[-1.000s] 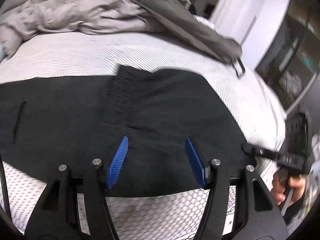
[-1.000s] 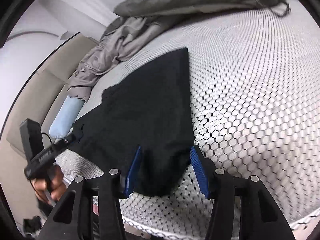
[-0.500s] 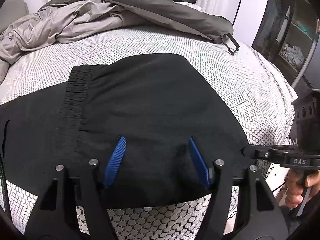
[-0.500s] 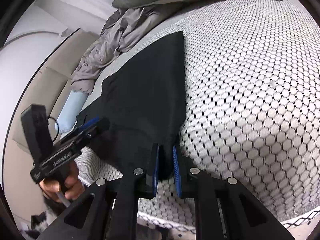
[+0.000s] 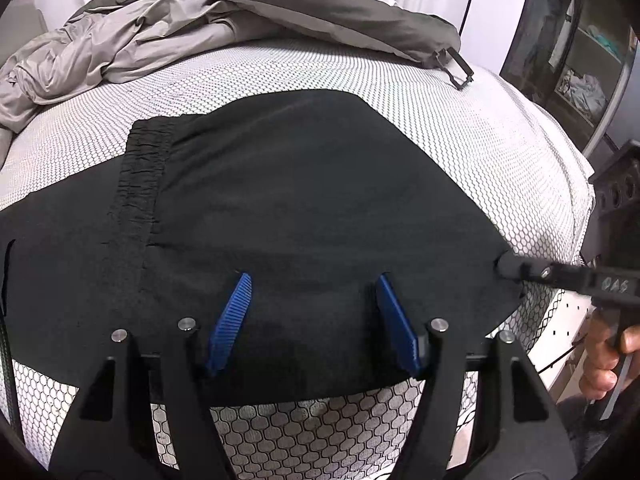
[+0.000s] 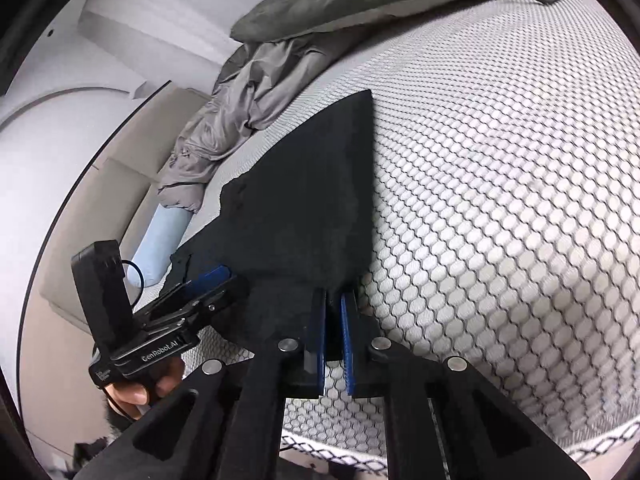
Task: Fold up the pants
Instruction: 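Open the right tool and release the folded pants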
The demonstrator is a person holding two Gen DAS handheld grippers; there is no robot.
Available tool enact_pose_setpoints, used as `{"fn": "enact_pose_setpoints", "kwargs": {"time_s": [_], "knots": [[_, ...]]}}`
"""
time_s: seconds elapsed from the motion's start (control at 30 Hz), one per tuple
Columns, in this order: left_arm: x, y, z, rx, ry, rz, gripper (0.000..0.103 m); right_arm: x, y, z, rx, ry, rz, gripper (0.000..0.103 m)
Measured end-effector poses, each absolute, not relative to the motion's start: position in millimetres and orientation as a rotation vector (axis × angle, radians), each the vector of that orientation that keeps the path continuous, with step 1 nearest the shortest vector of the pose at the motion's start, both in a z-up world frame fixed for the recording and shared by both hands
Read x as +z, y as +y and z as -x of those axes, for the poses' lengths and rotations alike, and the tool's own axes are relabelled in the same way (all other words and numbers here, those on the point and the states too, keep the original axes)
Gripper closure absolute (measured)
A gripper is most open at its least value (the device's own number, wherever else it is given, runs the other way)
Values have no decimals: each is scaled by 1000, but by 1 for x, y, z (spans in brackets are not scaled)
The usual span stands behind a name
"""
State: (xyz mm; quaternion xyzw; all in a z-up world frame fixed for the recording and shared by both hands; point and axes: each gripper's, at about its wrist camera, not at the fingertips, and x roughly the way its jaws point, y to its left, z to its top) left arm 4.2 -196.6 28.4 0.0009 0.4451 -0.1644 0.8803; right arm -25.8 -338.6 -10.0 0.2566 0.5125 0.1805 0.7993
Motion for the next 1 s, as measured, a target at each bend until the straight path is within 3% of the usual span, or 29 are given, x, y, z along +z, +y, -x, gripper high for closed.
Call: {"fn": "enact_pose_setpoints", "kwargs": {"time_s": [0.13,0.2,0.23,0.3,0.37,0.4,0.47,0.7,0.8,0.87,1.0], "knots": [[28,-198,0,-350,920,-13,40,-18,-341,29,430,1178,-561,93],[29,-198,0,-354,918,-5,40,-12,-345,34,453,1166,-579,85],[30,-199,1,-359,918,-2,40,-11,-345,36,469,1160,-588,76],[29,-202,-1,-363,918,3,39,-11,-342,37,482,1146,-585,72],[28,-206,-2,-370,924,-1,39,-14,-335,35,476,1137,-557,78],[28,-208,-2,-372,924,-6,39,-14,-329,34,459,1144,-500,90],[26,-211,-3,-365,925,-23,39,-10,-326,38,475,1134,-476,97],[22,-209,-3,-344,927,-51,39,-19,-341,53,494,1218,-466,97],[29,-210,2,-374,907,-30,39,0,-358,58,461,1113,-507,83],[34,-220,6,-411,893,-32,37,8,-367,56,421,1055,-526,65],[30,-256,11,-484,880,-92,36,6,-364,33,390,1062,-507,64]]}}
